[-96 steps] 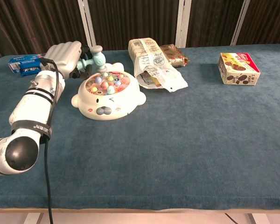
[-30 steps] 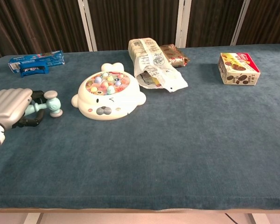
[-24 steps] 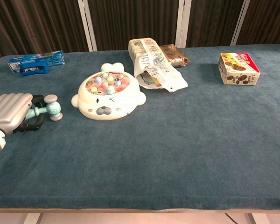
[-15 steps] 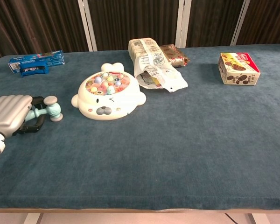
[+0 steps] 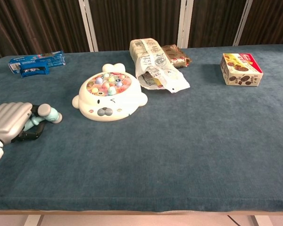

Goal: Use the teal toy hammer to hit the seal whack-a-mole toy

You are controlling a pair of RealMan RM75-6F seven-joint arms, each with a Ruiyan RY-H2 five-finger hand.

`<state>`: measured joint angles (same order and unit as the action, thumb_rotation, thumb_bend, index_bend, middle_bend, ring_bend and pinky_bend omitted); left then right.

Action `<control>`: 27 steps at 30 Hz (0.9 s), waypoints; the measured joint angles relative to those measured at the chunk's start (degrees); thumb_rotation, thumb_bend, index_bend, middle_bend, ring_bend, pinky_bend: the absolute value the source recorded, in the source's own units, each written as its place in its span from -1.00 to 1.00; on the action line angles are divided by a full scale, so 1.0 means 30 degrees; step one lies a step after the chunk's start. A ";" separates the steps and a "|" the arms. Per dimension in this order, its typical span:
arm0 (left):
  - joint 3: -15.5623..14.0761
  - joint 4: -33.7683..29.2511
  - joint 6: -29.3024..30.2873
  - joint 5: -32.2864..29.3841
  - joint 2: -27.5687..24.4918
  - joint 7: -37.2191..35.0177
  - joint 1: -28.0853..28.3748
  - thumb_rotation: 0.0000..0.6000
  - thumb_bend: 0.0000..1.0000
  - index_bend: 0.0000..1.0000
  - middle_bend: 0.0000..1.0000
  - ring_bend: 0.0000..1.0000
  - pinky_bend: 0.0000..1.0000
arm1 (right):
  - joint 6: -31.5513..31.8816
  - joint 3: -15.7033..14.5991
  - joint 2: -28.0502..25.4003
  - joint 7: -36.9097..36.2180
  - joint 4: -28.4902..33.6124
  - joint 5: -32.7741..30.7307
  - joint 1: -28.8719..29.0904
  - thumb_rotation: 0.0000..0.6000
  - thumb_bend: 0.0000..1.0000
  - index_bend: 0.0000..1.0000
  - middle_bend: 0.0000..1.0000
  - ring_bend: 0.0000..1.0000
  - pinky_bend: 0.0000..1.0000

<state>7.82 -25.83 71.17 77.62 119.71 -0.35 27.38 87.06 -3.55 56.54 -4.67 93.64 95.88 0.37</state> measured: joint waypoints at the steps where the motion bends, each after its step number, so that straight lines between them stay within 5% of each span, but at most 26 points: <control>1: -0.0003 -0.0059 0.0006 0.0031 -0.0032 -0.0004 -0.0005 1.00 -0.01 0.11 0.15 0.23 0.63 | -0.0011 0.0000 0.0003 -0.0008 -0.0008 -0.0006 0.0003 1.00 -0.40 -1.00 -1.00 -1.00 -1.00; 5: -0.0066 -0.0166 0.0007 0.0203 -0.0166 -0.0031 -0.0035 1.00 -0.06 0.05 0.08 0.09 0.41 | -0.0036 -0.0011 0.0002 0.0006 0.0002 0.0012 0.0015 1.00 -0.40 -1.00 -1.00 -1.00 -1.00; 27: 0.0283 -0.1956 -0.1004 0.0136 -0.1365 -0.0658 0.0103 1.00 -0.13 -0.25 -0.13 -0.20 -0.03 | -0.0191 -0.0003 0.0052 0.0206 0.0056 -0.0046 0.0072 1.00 -0.40 -1.00 -1.00 -1.00 -1.00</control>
<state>8.67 -31.70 68.16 78.03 115.62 -2.32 27.69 86.48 -3.56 56.70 -4.05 93.81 95.74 0.59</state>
